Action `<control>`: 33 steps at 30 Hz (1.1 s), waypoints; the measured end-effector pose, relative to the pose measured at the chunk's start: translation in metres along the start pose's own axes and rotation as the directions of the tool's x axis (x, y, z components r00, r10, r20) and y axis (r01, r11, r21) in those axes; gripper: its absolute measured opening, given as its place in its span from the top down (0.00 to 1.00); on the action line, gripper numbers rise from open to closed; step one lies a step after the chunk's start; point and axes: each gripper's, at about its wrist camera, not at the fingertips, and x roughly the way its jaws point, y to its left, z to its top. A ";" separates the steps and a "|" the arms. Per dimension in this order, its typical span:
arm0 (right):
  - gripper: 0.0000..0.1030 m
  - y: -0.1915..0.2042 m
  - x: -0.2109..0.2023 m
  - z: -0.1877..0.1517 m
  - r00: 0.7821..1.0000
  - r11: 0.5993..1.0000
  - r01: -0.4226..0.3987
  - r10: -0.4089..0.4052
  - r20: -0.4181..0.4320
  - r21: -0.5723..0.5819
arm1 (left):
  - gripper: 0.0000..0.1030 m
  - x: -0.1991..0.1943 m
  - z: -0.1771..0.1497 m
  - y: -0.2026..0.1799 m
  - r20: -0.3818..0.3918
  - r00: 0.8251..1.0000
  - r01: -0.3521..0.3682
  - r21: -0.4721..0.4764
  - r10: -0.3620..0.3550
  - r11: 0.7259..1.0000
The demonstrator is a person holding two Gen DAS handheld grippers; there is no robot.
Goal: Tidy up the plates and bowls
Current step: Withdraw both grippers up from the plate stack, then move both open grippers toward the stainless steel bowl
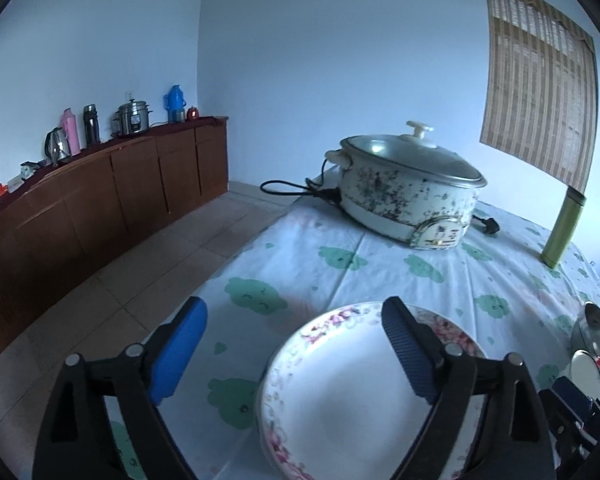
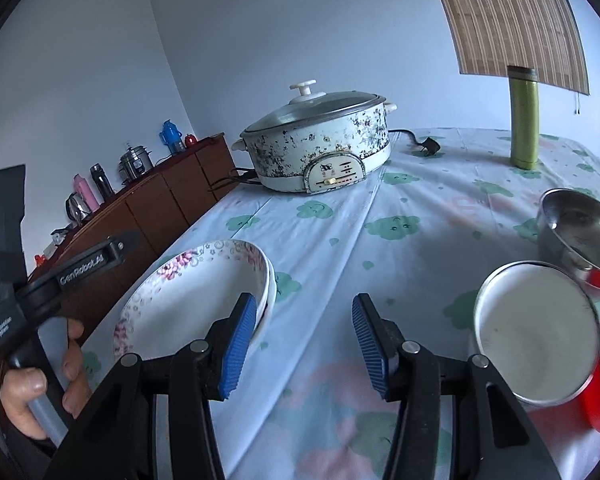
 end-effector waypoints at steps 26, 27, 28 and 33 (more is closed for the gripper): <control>0.48 -0.063 -0.068 -0.016 0.997 0.996 0.081 -0.080 0.021 -0.023 | 0.00 -0.058 -0.038 -0.073 0.065 0.988 0.133 0.067 -0.137 0.989; 0.48 -0.065 -0.069 -0.017 0.996 0.996 0.091 -0.090 0.022 -0.026 | 0.00 -0.059 -0.039 -0.078 0.055 0.987 0.145 0.069 -0.149 0.987; 0.48 -0.068 -0.070 -0.017 0.995 0.994 0.102 -0.101 0.023 -0.027 | 0.00 -0.060 -0.040 -0.081 0.051 0.987 0.151 0.072 -0.155 0.986; 0.48 -0.079 -0.084 -0.016 0.987 0.989 0.145 -0.143 0.068 -0.036 | 0.00 -0.071 -0.046 -0.106 0.054 0.981 0.181 0.108 -0.187 0.978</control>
